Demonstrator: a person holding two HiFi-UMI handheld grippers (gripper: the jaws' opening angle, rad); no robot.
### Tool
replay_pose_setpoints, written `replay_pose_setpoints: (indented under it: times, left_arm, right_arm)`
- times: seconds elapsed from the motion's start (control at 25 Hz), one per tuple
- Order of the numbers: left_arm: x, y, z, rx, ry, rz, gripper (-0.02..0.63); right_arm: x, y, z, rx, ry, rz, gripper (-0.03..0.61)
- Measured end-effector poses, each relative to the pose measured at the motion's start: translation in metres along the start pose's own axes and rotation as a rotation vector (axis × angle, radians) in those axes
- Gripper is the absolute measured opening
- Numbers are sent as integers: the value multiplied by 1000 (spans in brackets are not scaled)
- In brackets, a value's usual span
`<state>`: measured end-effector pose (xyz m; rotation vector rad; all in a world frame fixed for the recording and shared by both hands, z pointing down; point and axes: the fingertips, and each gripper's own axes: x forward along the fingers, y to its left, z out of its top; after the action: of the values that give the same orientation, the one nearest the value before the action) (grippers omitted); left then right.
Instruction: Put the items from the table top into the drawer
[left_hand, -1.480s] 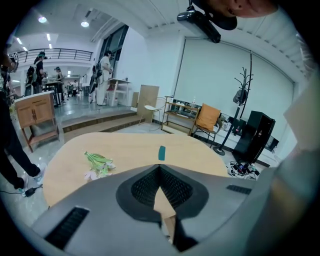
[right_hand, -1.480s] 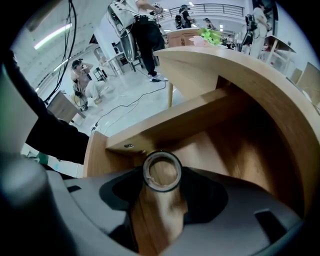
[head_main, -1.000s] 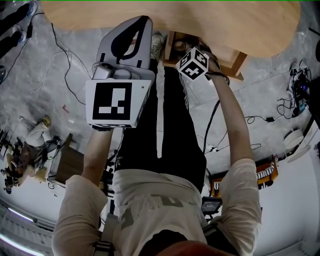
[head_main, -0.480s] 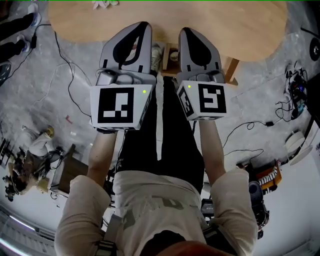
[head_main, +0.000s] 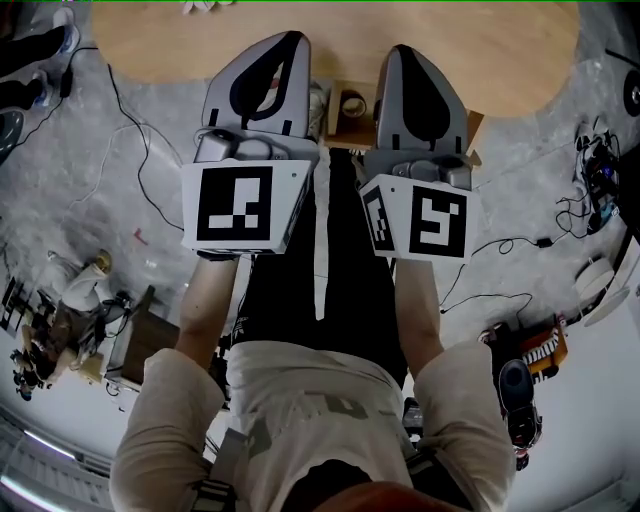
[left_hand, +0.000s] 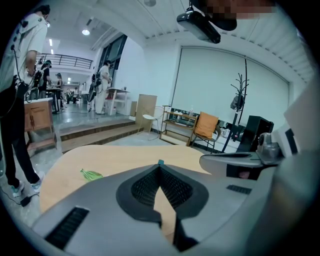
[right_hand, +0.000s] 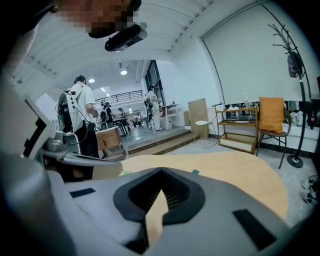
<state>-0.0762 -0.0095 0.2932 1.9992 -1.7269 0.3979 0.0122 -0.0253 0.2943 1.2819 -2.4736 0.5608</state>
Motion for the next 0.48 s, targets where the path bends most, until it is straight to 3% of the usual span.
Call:
replay_pose_setpoints:
  times: [0.12, 0.32, 0.36, 0.44, 0.48]
  left_arm:
    - [-2, 9, 3, -5, -8, 15, 8]
    - [-12, 35, 0, -11, -1, 71, 8]
    - [-15, 43, -1, -17, -4, 87, 8]
    - [-22, 59, -3, -36, -9, 123, 8]
    - [-26, 67, -4, -47, -12, 139, 8]
  right_arm:
    - [9, 13, -1, -7, 4, 58, 5]
    - [45, 56, -1, -29, 57, 261, 5]
    - [56, 67, -3, -43, 83, 304, 19]
    - [79, 92, -7, -66, 138, 399, 134]
    - [91, 105, -9, -74, 163, 445, 149]
